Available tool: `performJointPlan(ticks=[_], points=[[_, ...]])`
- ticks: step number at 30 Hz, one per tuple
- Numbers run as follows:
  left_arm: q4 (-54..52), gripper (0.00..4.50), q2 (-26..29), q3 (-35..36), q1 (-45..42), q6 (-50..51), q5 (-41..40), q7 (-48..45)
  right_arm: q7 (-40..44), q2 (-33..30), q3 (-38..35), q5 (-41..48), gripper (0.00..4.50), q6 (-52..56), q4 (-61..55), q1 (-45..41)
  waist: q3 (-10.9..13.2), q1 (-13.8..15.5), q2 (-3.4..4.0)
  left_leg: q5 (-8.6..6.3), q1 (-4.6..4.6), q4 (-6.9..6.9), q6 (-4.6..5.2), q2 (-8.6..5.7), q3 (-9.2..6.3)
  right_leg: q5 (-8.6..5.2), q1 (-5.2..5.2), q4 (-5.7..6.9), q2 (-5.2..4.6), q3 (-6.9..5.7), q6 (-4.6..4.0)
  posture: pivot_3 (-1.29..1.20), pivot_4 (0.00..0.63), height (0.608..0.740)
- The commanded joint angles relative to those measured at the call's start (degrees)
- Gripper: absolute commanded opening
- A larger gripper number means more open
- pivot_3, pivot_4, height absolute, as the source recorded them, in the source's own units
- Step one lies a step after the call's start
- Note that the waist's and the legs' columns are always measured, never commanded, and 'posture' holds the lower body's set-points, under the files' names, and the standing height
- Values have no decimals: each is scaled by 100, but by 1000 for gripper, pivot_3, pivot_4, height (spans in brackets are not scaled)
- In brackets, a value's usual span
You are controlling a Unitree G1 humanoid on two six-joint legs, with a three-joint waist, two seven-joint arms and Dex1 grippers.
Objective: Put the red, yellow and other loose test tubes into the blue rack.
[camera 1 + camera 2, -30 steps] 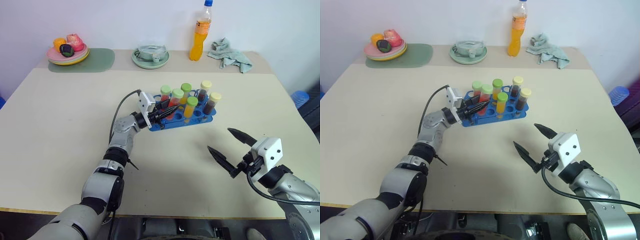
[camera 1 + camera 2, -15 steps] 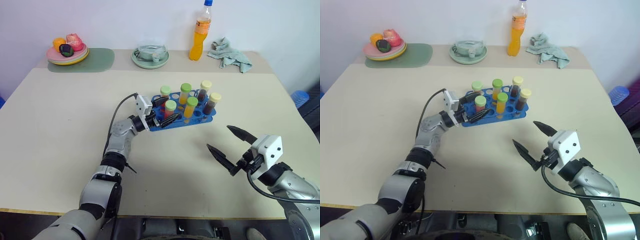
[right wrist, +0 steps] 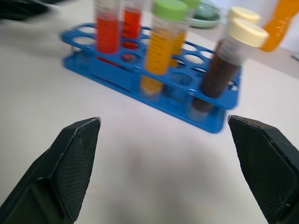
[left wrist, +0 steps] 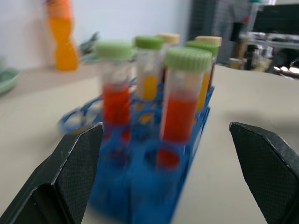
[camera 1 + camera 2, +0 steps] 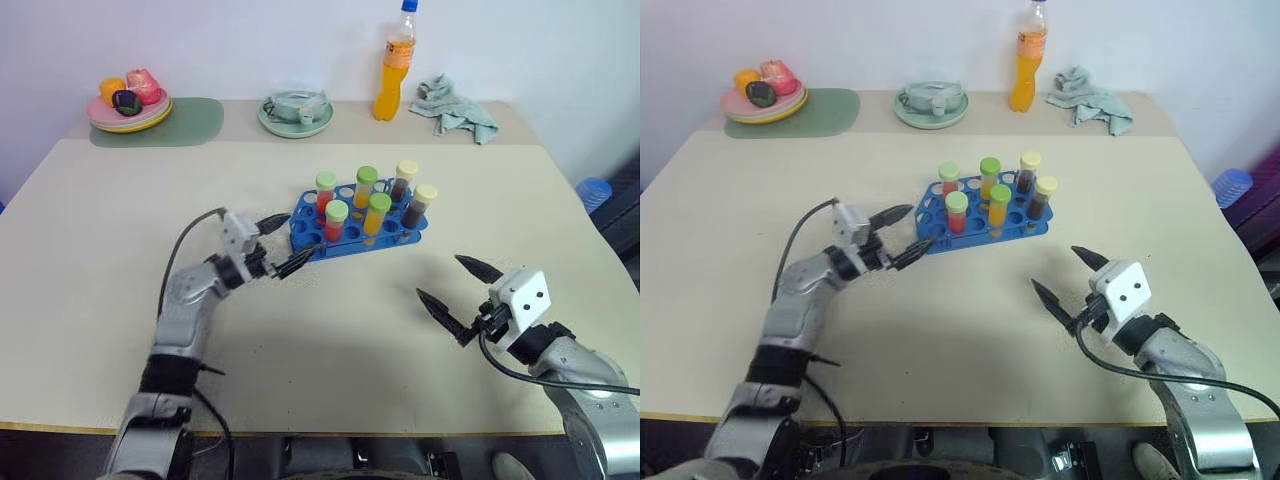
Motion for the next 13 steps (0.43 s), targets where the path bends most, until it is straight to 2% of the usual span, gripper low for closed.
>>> performJointPlan(ticks=[1, 8, 13], points=[[-950, 4413, 387, 381, 553, 519, -670, -157, 238, 0, -334, 212, 4500, -336, 378, -80, -2, 7, 3, 0, 0, -1, 0, 0, 0, -1, -1, 0, -2, 0, -2, 0, 150, 740], [-2036, 4413, 1100, 919, 2116, 846, -438, 416, 810, -43, -826, 562, 4500, -637, 934, 304, -5, 25, 9, -4, -1, -12, -1, -1, 1, -6, -2, -11, -16, 4, -12, 0, 150, 740], [-2273, 4413, 1380, 1091, 2621, 1005, -670, 313, 1209, -88, -1108, 653, 4500, -948, 1295, 561, -7, 16, 13, -15, 0, -19, -18, 0, 1, -9, -3, -17, -23, 7, -17, 0, 150, 740]])
